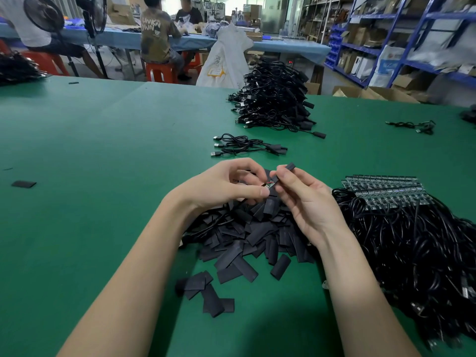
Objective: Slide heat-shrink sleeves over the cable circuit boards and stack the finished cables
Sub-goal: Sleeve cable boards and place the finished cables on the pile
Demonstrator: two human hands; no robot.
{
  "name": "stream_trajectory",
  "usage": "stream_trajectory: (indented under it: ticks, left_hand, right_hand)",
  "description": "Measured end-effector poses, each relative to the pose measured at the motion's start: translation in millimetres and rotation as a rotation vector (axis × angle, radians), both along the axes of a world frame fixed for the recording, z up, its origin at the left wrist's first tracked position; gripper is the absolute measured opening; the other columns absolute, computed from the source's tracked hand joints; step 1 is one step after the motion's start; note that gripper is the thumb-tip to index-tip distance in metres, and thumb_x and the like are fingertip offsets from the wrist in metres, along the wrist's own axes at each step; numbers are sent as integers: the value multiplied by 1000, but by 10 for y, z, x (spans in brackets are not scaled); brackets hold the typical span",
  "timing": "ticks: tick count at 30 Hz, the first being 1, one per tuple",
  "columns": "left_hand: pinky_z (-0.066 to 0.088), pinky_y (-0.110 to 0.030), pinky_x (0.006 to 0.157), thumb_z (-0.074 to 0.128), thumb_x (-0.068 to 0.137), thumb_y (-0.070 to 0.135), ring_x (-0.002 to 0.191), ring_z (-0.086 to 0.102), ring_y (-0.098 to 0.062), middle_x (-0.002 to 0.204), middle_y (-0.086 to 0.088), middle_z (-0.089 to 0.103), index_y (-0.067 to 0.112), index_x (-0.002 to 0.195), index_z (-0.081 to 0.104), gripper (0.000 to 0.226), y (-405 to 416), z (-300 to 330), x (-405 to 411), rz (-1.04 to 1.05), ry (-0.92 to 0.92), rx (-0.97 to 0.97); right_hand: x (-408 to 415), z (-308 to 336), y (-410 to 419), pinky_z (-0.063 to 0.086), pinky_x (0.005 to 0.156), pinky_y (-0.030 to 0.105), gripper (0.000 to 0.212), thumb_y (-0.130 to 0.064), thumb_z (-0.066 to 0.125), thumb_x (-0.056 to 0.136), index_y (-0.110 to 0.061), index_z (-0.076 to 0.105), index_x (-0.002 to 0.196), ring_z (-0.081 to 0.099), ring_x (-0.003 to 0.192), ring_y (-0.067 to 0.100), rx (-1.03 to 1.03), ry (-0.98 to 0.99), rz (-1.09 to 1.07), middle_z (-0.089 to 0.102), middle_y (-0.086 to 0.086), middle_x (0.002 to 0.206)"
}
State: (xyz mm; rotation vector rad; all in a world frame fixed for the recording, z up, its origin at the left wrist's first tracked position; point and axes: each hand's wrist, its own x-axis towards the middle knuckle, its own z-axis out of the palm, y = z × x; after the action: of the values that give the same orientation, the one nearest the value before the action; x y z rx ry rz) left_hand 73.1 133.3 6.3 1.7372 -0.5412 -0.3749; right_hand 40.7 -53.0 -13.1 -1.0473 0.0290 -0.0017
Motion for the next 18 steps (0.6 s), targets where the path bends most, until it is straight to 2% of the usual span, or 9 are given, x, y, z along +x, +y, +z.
stream_trajectory:
  ticks: [3,6,10,12,18]
  left_hand:
    - [52,-22,73,77,87,7,71,63,-16,74,-2,69,7,97,66,15,-18,-13,6,47,-78,11]
    - [55,-22,73,80,86,9,69,65,-15,74,-5,73,7,93,69,14,-44,-31,18,94,-138,8]
    - [53,-23,69,82,83,9,64,66,-15,71,-2,72,9,84,70,13,-69,-61,42,140,-225,43]
    - [52,-23,68,83,83,9,64,66,-15,70,-1,72,10,82,70,13,-75,-78,58,158,-247,52]
    - [52,-22,68,83,83,13,65,68,-14,69,0,73,12,81,72,11,-81,-113,81,151,-276,67]
  right_hand:
    - [6,8,-13,55,69,13,6,-17,79,69,-16,83,73,71,74,6,16,4,-47,78,6,90]
    - [12,8,-10,56,70,14,5,-17,79,69,-15,82,72,72,77,6,30,5,-75,78,5,87]
    - [19,-4,-7,56,70,14,14,-12,77,74,-8,76,87,73,78,7,47,22,-88,78,6,88]
    - [18,-9,-4,56,71,14,12,-9,75,81,-6,74,93,73,80,7,45,23,-83,78,6,90]
    - [27,-28,-3,56,71,15,10,-6,73,86,-4,74,96,74,83,8,41,30,-83,78,7,92]
